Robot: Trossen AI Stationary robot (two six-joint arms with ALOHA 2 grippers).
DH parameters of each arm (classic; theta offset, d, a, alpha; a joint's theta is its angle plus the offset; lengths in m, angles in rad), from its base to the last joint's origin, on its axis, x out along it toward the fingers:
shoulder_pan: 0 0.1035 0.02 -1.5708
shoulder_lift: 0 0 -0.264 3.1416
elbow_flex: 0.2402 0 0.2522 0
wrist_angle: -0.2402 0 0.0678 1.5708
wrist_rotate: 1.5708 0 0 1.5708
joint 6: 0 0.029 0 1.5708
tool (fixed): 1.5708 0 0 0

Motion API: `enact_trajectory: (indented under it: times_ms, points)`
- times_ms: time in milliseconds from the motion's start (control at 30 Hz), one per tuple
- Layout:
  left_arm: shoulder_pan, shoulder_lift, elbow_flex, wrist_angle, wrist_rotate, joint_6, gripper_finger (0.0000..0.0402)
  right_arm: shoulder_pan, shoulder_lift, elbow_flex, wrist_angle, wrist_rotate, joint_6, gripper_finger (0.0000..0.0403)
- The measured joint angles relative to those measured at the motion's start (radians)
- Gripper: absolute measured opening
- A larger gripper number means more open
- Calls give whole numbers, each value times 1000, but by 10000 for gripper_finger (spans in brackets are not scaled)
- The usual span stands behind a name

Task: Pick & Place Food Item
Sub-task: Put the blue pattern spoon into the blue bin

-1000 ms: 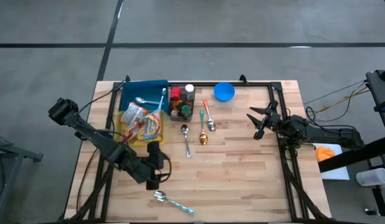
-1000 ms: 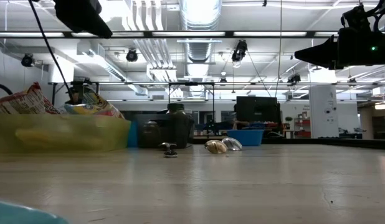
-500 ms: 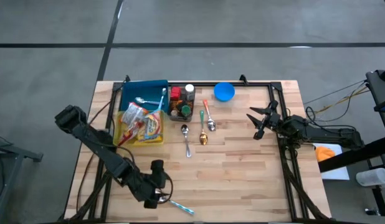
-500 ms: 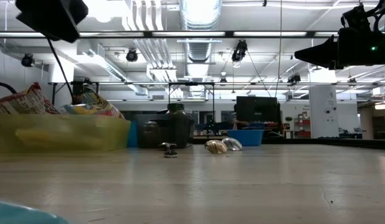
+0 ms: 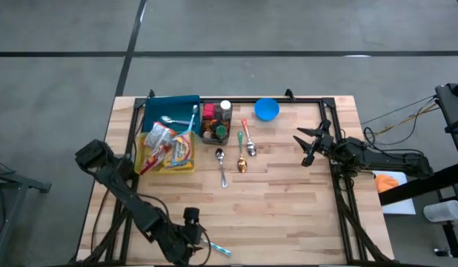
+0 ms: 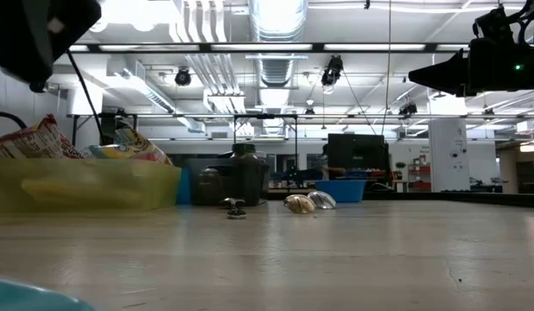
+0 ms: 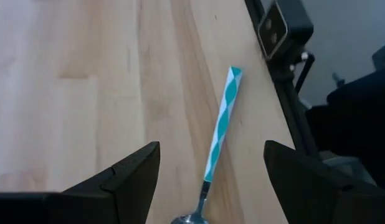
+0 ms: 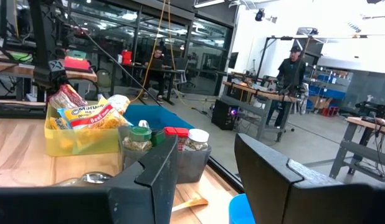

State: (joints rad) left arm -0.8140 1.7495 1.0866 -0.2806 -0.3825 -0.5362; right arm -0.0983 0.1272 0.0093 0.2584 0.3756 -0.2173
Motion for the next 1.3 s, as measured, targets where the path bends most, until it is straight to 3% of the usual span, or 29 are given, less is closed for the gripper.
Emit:
enact_trajectory:
  times_ms: [267,933,1067,1300]
  points:
    - [-3,94,8,10,39,-74,290,0,0,0,0,0,0,157]
    - [-5,207,6,21,59,-63,287,0,0,0,0,0,0,157]
    - [-4,208,6,21,59,-64,258,0,0,0,0,0,0,157]
    - [-4,209,7,17,54,-70,161,0,0,0,0,0,0,157]
